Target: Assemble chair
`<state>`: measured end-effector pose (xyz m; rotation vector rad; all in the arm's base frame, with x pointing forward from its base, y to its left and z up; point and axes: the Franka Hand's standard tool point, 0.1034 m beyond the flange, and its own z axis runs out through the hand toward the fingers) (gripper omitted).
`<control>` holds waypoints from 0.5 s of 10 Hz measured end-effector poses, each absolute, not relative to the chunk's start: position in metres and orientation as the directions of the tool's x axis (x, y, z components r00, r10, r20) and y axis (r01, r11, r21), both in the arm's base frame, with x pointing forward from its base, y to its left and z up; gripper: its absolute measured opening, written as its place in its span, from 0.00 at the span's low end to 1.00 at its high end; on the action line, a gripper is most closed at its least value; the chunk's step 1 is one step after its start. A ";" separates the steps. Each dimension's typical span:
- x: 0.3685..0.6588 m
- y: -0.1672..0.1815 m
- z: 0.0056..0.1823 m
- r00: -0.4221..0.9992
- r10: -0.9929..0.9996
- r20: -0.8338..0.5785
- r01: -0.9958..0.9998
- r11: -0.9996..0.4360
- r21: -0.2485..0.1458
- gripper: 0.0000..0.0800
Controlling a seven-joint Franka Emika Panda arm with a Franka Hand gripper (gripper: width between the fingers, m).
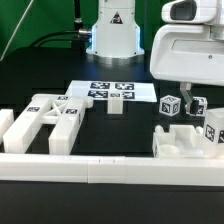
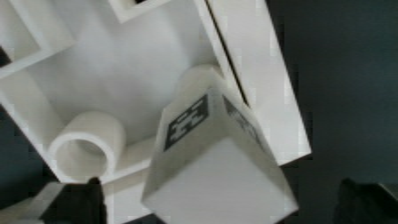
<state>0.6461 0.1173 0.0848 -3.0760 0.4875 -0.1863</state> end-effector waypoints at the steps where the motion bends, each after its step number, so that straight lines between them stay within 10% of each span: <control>1: 0.646 0.120 0.085 0.956 -0.269 0.118 -0.267 -0.963 -0.034 0.81; 5: 0.646 0.119 0.083 0.992 -0.028 0.120 -0.029 -0.999 0.012 0.81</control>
Offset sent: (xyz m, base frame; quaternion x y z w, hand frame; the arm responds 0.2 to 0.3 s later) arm 0.0000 0.0000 0.0000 0.0000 0.0000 -0.1938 0.9810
